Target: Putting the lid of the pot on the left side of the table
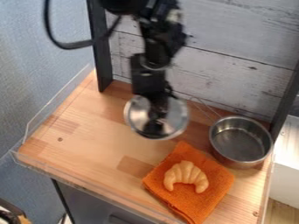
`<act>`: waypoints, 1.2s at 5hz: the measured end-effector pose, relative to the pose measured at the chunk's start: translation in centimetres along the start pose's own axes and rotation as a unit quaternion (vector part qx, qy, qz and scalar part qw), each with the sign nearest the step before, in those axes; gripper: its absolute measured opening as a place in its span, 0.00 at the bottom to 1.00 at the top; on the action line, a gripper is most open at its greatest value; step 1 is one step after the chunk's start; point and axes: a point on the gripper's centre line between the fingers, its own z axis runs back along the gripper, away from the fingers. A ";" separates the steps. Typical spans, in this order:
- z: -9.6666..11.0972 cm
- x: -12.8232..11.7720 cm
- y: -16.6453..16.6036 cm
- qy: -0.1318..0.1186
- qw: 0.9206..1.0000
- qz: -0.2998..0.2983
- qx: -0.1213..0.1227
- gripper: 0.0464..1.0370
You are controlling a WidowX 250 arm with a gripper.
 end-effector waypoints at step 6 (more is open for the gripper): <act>-7.3 5.5 -6.9 -0.055 0.995 0.066 0.045 0.24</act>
